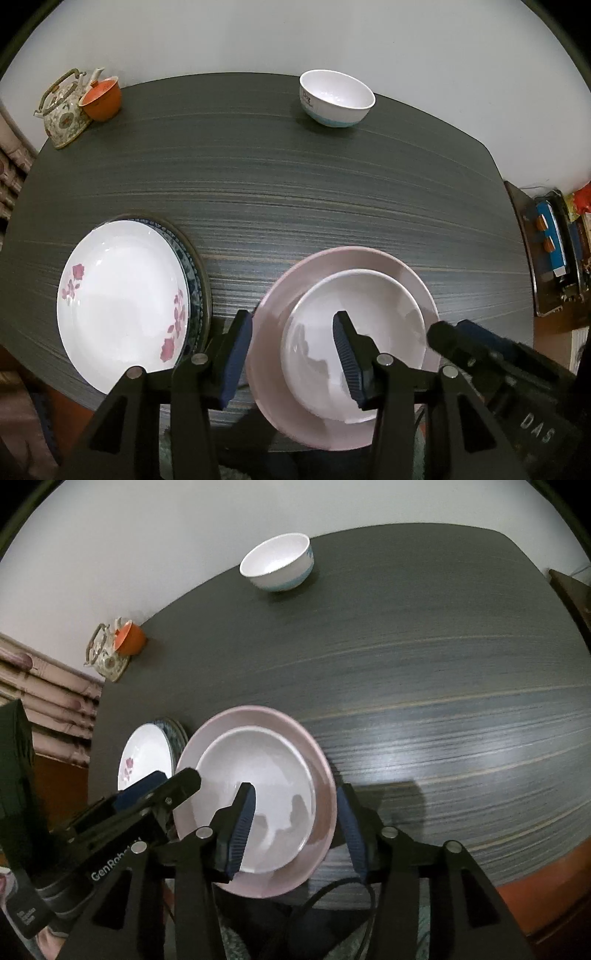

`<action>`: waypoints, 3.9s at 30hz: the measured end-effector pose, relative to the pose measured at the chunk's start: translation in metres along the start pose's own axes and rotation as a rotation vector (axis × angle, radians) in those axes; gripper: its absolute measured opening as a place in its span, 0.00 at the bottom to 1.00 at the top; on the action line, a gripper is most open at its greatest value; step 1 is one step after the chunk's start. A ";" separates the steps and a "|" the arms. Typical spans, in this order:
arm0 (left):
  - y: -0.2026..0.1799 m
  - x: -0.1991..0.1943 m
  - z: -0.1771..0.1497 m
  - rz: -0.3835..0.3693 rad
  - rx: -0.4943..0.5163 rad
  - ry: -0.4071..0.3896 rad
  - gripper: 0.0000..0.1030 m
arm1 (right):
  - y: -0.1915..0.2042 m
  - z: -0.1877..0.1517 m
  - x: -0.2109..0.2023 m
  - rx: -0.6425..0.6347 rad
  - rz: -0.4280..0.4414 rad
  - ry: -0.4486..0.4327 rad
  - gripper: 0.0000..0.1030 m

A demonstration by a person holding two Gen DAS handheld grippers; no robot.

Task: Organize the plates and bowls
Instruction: 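Move both tools to the small blue-banded white bowl, then grip the small bowl rim with both tools and lift it, then carry the small bowl with both tools over the nested bowls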

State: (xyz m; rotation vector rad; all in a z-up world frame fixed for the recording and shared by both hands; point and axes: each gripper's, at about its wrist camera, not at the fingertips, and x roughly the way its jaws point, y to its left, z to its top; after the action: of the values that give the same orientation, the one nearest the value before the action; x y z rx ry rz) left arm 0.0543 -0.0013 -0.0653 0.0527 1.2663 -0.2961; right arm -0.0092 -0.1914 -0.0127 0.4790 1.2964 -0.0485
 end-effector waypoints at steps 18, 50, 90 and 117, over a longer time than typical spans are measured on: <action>0.023 0.029 0.058 0.070 -0.043 0.006 0.45 | -0.026 0.079 0.004 -0.005 -0.084 -0.058 0.43; 0.018 0.126 0.250 -0.127 -0.209 -0.008 0.45 | -0.017 0.278 0.102 -0.013 0.003 -0.077 0.45; -0.024 0.147 0.231 -0.096 -0.087 0.029 0.15 | -0.019 0.246 0.094 0.013 -0.007 -0.017 0.15; -0.063 0.024 0.102 -0.085 -0.009 -0.044 0.15 | 0.010 0.107 -0.055 -0.024 0.017 -0.113 0.16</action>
State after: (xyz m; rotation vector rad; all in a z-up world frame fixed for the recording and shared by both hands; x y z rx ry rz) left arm 0.1403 -0.0869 -0.0496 -0.0151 1.2282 -0.3634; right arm 0.0757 -0.2347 0.0615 0.4602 1.1805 -0.0451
